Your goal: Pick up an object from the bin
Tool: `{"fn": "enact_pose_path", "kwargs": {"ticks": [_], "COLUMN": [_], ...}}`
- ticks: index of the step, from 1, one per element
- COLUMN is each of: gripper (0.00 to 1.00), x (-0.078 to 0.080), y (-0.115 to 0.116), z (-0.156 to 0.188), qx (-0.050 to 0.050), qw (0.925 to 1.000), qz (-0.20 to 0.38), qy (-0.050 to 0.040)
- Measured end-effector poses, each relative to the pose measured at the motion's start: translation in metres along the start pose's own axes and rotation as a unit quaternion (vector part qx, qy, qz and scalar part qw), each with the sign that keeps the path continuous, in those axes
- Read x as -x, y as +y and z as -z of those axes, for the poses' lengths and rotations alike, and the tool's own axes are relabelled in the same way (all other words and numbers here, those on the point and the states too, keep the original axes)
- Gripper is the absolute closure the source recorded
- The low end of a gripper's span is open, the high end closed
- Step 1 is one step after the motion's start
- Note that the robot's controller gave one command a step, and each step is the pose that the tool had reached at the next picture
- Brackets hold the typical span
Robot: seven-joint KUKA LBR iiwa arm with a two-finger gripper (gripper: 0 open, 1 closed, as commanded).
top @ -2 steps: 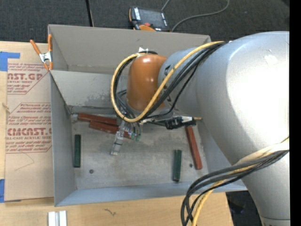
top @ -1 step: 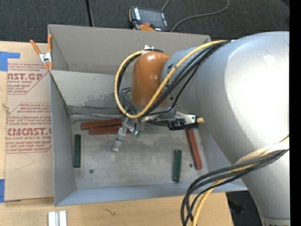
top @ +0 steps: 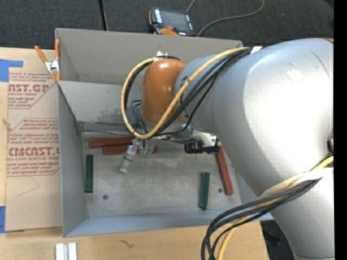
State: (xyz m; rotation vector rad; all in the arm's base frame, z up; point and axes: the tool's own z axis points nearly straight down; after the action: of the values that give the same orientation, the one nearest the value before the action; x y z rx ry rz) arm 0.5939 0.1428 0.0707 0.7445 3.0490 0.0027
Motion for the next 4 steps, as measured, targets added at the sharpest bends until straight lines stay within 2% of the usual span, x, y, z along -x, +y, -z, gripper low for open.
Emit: {"fn": "enact_pose_path", "kwargs": {"ticks": [1,2,3,4], "gripper": [0.00,0.00,0.00,0.00], "x": [-0.004,-0.030,0.001,-0.065], "y": [0.000,-0.005,-0.019,0.015], "z": [0.033,0.136,0.043,0.020], "qx": [0.000,0.002,-0.004,-0.001], "qw": [0.9971,0.9994,0.9998,0.9947], "qz": [-0.076,-0.034,-0.020,0.103], "qy": [0.0004,-0.0013,0.0030,0.0035]}}
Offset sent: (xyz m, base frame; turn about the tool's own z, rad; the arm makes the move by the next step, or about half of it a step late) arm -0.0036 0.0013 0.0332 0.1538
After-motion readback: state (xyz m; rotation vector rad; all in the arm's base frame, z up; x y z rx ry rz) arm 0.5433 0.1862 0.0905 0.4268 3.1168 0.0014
